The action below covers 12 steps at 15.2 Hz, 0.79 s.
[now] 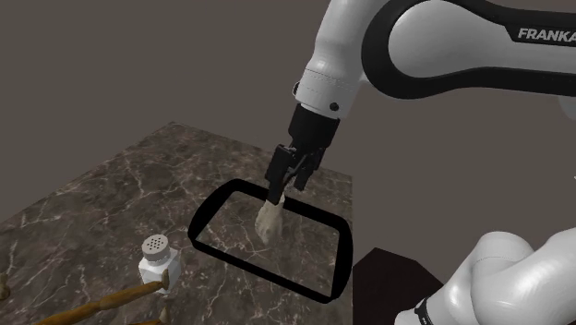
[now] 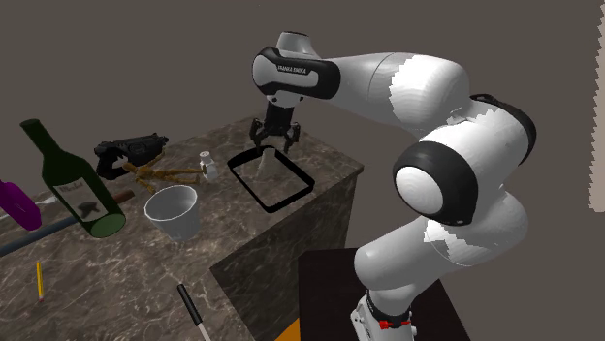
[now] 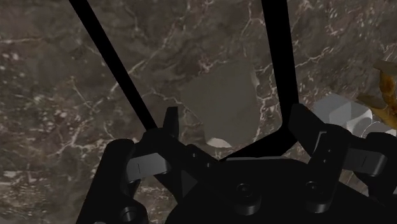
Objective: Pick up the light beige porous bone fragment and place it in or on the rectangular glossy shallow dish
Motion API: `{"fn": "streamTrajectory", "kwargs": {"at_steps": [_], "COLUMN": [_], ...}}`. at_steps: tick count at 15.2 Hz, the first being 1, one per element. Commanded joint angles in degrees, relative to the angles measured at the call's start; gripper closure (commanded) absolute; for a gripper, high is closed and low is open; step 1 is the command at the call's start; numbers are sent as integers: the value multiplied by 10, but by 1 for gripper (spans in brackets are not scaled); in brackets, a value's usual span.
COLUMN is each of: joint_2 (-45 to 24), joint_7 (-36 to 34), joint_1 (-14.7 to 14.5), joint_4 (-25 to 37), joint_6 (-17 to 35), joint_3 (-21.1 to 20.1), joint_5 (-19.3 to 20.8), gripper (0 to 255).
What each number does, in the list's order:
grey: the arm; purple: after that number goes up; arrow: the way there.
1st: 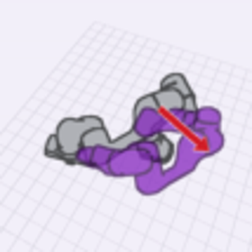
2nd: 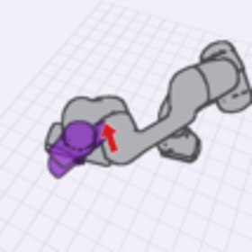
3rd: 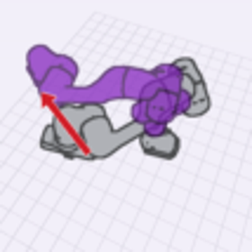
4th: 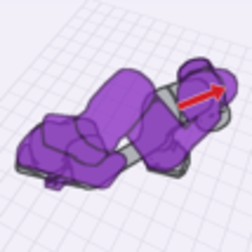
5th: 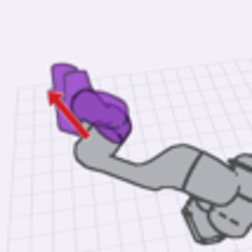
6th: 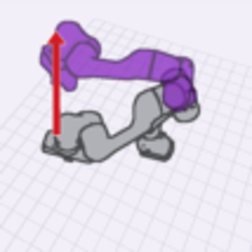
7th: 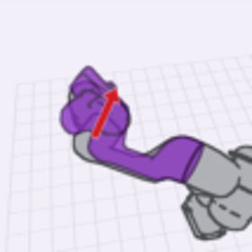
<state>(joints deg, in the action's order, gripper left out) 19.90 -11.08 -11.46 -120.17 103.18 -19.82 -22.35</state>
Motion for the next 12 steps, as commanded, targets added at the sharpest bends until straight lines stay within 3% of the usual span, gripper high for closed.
{"fn": "streamTrajectory", "kwargs": {"at_steps": [1, 4, 12], "joint_2": [1, -2, -2], "joint_7": [-1, -4, -4], "joint_1": [2, 8, 8], "joint_4": [17, 70, 70], "joint_6": [-19, -71, -71], "joint_3": [5, 17, 17], "joint_5": [3, 10, 10], "gripper": [0, 0, 0]}}
